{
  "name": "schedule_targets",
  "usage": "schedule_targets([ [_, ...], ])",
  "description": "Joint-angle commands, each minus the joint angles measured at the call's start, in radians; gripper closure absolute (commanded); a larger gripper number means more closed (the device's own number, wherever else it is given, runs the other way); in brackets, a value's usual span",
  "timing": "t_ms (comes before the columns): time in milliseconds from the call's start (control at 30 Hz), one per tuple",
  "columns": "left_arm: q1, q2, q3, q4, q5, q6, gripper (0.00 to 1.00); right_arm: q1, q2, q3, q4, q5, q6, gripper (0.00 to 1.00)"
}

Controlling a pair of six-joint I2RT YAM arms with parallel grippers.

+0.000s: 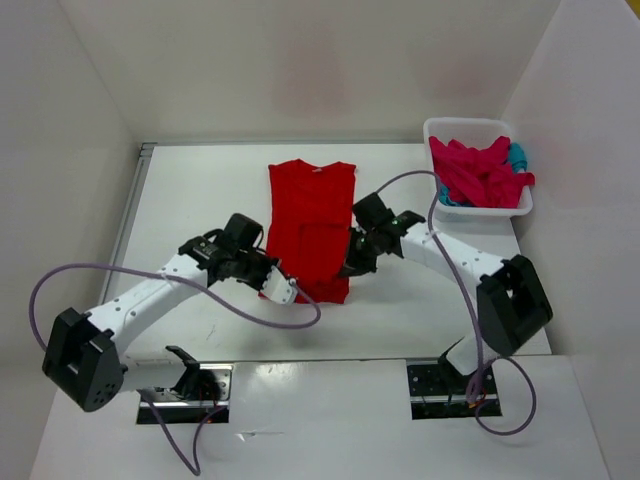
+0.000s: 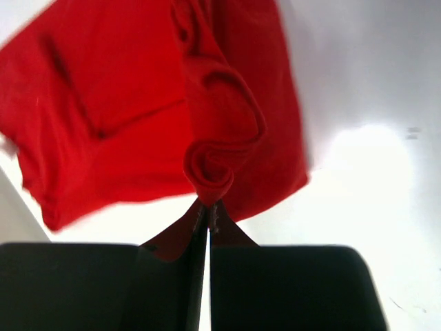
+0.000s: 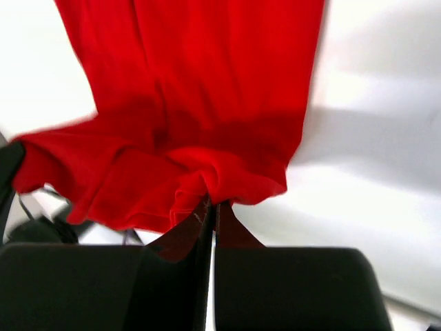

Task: Fold and stack the t-shirts
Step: Grab the bottom of the folded rectangular tshirt with both arms, then fold the folded rectangular tshirt in 1/3 of the way

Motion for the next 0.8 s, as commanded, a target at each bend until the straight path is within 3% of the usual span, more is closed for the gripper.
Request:
schedule_targets([
  [0,0.062,0.063,0.053,0.103,0.083,-0.055,0.97,-0.082,0.098,0.145,0.002,-0.022,-0.121,1.00],
  [333,0.243,0.291,0.213,0.244,0.074,-0.165,0.97,-0.210,0.387,0.380,0.025,-0.105,-0.275,1.00],
  [767,0.232,0.489,0.288,0.385,0.065,-0.176,0.97,-0.281,0.499,0.497,0.034,-0.157,-0.284,1.00],
])
